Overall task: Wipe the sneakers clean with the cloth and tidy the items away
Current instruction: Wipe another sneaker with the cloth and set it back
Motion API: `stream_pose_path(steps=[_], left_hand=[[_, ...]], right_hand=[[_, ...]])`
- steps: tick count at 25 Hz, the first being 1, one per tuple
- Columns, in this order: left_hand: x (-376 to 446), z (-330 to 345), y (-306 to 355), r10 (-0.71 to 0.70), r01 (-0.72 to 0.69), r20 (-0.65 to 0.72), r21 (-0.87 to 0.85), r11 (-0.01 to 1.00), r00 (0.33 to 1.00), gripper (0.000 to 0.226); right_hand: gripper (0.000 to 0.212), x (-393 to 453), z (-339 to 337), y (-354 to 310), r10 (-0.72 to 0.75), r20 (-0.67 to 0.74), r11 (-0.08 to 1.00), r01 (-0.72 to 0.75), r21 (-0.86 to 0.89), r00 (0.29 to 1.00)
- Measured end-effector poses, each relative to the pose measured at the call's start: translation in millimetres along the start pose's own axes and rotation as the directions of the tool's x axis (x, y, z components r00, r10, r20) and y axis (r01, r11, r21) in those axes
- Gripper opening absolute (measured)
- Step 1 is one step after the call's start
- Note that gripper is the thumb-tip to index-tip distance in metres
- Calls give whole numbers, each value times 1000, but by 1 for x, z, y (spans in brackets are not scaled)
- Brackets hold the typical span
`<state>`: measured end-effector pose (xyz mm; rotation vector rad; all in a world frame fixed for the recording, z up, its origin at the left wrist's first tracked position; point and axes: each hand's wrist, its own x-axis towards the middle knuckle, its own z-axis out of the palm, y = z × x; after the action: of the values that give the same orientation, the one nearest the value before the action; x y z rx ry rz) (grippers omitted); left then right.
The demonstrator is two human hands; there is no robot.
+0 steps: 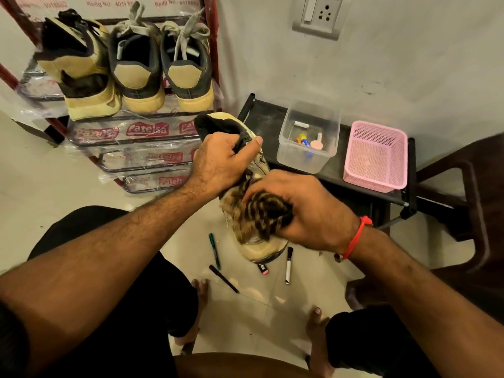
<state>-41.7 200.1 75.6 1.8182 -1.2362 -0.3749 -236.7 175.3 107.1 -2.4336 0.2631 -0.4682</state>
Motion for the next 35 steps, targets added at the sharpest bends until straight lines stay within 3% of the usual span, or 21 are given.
stream_pose_path(steps=[3,7,10,13,16,18,21,27,29,32,35], left_hand=[[1,0,-4,-3,3,-12,-9,1000,1000,60],[0,4,-2,90,-84,50,-107,991,995,53],[-1,4,1,103,-89,44,-252,964,994,50],[-3,5,3,157,-152,0,-248,957,988,51],[1,4,0,87,-93,-34,-264,960,996,50],[9,-2,-8,-37,5,-95,-310,951,995,47],[11,-7,-16,-90,51,-131,-275,960,987,46],[15,-9,-15,-240,217,-137,-163,963,961,47],[13,-9,-9,-213,198,-112,-138,971,971,46],[3,-1,2,-121,118,-27,-91,989,992,44],[2,2,5,-173,171,-18,-73,983,985,49]], right_hand=[[43,-1,-1,2,-75,179,995,84,-46,981],[46,0,-13,24,27,-91,998,-32,-53,996],[46,3,-13,30,124,-290,991,-132,-9,949],[45,7,-10,32,292,-386,956,-260,134,875],[41,6,-11,34,342,-333,933,-277,229,879],[40,2,-10,29,266,-231,951,-214,225,936],[47,-4,-16,20,122,-112,987,-109,120,986],[42,-10,-8,-6,-87,112,996,90,-21,990],[43,-10,-6,-1,-91,83,990,99,-97,992],[49,-3,-18,27,119,-93,978,-133,-163,988],[44,-3,-27,44,228,-189,957,-255,-137,955]])
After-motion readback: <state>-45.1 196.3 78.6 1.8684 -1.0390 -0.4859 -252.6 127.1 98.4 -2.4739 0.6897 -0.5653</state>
